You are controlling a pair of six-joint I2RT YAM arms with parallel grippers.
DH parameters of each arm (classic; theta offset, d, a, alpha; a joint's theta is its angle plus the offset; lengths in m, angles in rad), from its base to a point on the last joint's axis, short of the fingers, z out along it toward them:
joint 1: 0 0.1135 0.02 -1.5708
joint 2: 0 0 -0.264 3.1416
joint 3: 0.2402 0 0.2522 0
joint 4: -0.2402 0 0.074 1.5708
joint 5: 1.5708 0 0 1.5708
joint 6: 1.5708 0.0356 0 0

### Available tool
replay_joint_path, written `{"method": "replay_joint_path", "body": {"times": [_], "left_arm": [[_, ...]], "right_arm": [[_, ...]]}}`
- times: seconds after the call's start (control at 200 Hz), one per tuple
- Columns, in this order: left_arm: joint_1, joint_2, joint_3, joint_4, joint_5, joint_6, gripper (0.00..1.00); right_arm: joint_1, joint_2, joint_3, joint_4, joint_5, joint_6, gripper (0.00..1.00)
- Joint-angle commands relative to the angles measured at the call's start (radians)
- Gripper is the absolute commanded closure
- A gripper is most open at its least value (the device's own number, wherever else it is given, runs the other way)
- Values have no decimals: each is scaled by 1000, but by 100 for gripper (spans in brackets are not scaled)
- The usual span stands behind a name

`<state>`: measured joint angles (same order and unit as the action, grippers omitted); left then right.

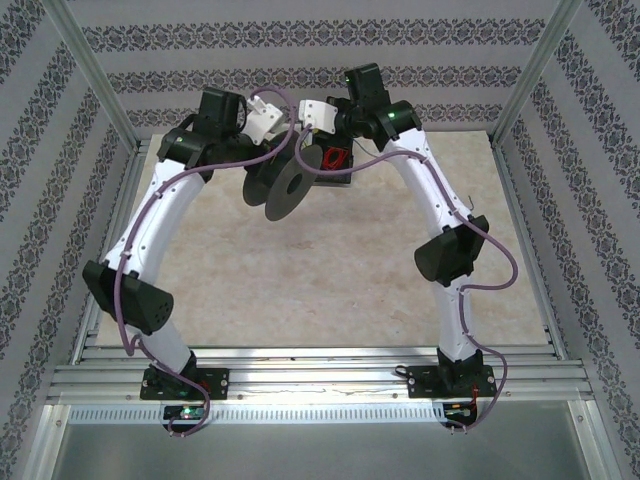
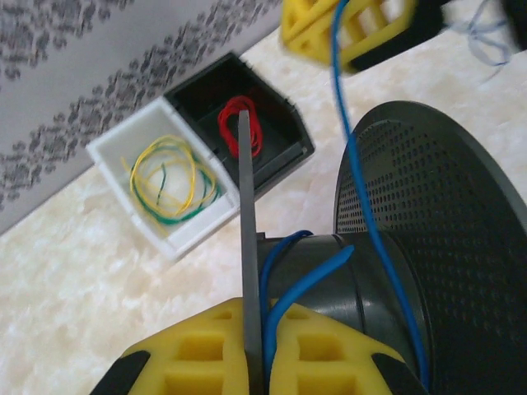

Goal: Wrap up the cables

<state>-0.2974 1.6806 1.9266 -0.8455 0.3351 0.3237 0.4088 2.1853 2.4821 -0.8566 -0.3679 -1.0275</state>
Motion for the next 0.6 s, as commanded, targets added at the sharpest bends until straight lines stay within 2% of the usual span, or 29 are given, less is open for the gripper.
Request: {"method": "replay_joint_path", "body": {"times": [0.0, 0.19, 0.325, 0.47, 0.6], "left_arm": [[70, -130, -57, 18, 235, 46, 100], [237, -246, -104, 226, 484, -134, 100], [305, -268, -82, 287, 566, -215, 100], [343, -271, -75, 359, 616, -292, 100], [362, -267, -72, 406, 639, -341, 100]], "right_arm": [[-89, 5, -26, 145, -101, 119, 100], [-142, -10, -153, 263, -288, 264, 100], [-166, -1, -204, 304, -348, 318, 100], [-182, 15, -242, 324, -390, 348, 89], [-192, 25, -287, 357, -444, 389, 70]]}}
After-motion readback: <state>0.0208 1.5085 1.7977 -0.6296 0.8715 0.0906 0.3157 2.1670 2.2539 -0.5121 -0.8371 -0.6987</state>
